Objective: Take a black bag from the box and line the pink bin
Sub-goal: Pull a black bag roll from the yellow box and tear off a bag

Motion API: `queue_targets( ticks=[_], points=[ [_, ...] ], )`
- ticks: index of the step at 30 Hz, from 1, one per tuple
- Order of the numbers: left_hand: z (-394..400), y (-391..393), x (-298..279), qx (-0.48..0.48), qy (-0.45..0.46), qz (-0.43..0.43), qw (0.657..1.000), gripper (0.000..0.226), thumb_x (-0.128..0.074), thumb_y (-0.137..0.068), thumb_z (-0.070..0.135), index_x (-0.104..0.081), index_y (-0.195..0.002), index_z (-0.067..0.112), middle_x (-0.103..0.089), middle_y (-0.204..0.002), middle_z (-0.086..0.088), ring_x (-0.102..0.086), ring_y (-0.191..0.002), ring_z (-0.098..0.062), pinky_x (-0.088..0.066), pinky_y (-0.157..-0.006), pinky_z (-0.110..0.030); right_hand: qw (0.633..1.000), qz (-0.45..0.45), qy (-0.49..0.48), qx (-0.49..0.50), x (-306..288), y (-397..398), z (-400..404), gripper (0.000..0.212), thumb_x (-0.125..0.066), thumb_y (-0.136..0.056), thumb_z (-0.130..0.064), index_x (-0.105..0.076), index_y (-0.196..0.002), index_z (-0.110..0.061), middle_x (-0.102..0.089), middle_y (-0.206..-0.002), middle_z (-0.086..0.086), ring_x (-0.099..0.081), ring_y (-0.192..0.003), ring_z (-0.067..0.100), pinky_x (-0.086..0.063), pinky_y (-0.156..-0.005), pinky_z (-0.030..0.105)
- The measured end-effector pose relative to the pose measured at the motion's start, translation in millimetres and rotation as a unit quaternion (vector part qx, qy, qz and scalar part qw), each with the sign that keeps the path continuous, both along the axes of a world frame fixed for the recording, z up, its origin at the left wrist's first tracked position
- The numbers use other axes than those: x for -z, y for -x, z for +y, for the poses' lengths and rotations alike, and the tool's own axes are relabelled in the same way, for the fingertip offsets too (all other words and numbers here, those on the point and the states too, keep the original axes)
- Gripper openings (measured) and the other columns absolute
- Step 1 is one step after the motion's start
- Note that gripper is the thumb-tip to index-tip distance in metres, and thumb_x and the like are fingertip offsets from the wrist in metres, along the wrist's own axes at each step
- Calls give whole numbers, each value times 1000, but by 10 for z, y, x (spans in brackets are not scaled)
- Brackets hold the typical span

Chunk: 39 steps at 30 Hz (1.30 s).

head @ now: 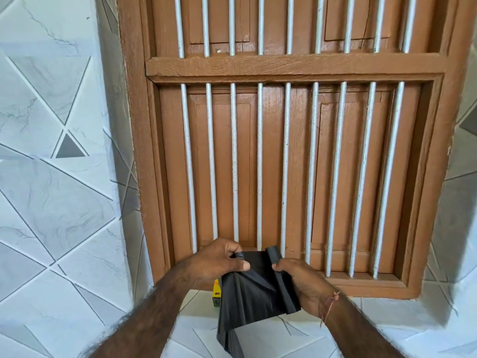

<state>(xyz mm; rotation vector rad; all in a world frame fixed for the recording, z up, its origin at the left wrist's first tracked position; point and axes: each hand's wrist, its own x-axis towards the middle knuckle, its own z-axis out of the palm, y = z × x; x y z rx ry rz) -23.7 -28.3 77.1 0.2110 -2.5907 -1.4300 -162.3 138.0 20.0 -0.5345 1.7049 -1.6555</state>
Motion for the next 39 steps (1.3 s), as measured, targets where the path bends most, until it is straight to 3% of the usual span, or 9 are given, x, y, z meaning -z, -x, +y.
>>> queue_targets(
  ticks=[4, 8, 11, 17, 21, 24, 28, 34, 39],
  points=[
    [-45, -11, -5, -11, 16, -3, 1000, 9, -72, -85, 13, -67, -78, 9, -65, -70, 6, -62, -67, -1, -48, -59, -14, 999, 43, -19, -7, 59, -13, -48, 77, -95, -47, -41, -65, -113, -16, -75, -107, 9, -69, -102, 31, -54, -94, 49],
    [-81, -45, -25, -14, 33, -7, 999, 10, -73, -84, 17, -67, -77, 13, -64, -69, 8, -62, -67, 1, -48, -60, -15, 998, 38, -12, 45, 46, -32, -88, 45, -78, -69, -35, -65, -108, -16, -72, -104, 9, -66, -99, 27, -55, -87, 43],
    [-134, -98, -52, -25, 35, -10, 999, 11, -72, -84, 18, -66, -76, 14, -64, -69, 6, -62, -68, -1, -48, -61, -16, 998, 10, -25, 54, 4, -19, -38, 41, -65, -74, -40, -66, -107, -15, -71, -108, 14, -64, -103, 33, -50, -98, 49],
    [-212, -164, -42, -33, 49, -30, 998, 12, -74, -84, 19, -67, -77, 12, -63, -68, 9, -60, -69, -3, -45, -59, -13, 998, 63, 18, 20, 2, 39, 28, 52, -89, -63, -29, -70, -108, -11, -77, -98, 11, -71, -97, 30, -56, -90, 44],
    [-294, -198, 16, -48, 49, -42, 997, 28, -75, -82, 22, -67, -91, -4, -65, -81, -3, -61, -80, -13, -48, -68, -22, 997, 51, 26, 45, -38, 64, 13, 40, -82, -71, -25, -70, -108, -13, -77, -98, 12, -71, -95, 32, -56, -91, 51],
    [-360, -218, 57, -63, 62, -59, 994, 32, -77, -79, 31, -71, -91, 3, -65, -86, -5, -66, -90, -24, -52, -76, -35, 996, 84, 14, 19, -96, 27, 34, 32, -74, -81, -28, -68, -111, -19, -75, -104, 6, -70, -99, 26, -54, -95, 47],
    [-304, -215, 51, -54, 84, -77, 992, 30, -75, -80, 37, -72, -88, 8, -66, -81, 3, -63, -83, -11, -48, -71, -25, 988, 152, 34, 13, -187, -104, 14, 25, -72, -83, -34, -72, -104, -20, -76, -100, 2, -71, -96, 20, -56, -91, 41],
    [67, 5, 170, -25, -42, 21, 999, 23, -74, -82, 27, -69, -92, 6, -75, -94, -10, -70, -90, -18, -54, -86, -37, 983, 168, 61, 34, -280, -290, -35, 31, -73, -81, -41, -72, -95, -13, -75, -92, 13, -72, -85, 23, -58, -69, 29],
    [282, 143, 325, -57, -50, 77, 994, 25, -62, -93, 23, -70, -69, 17, -65, -69, 3, -57, -67, -8, -45, -64, -23, 981, 142, 97, 93, -246, -316, -53, 29, -77, -79, -34, -72, -84, -5, -74, -82, 17, -70, -68, 21, -55, -58, 27]
  ],
)
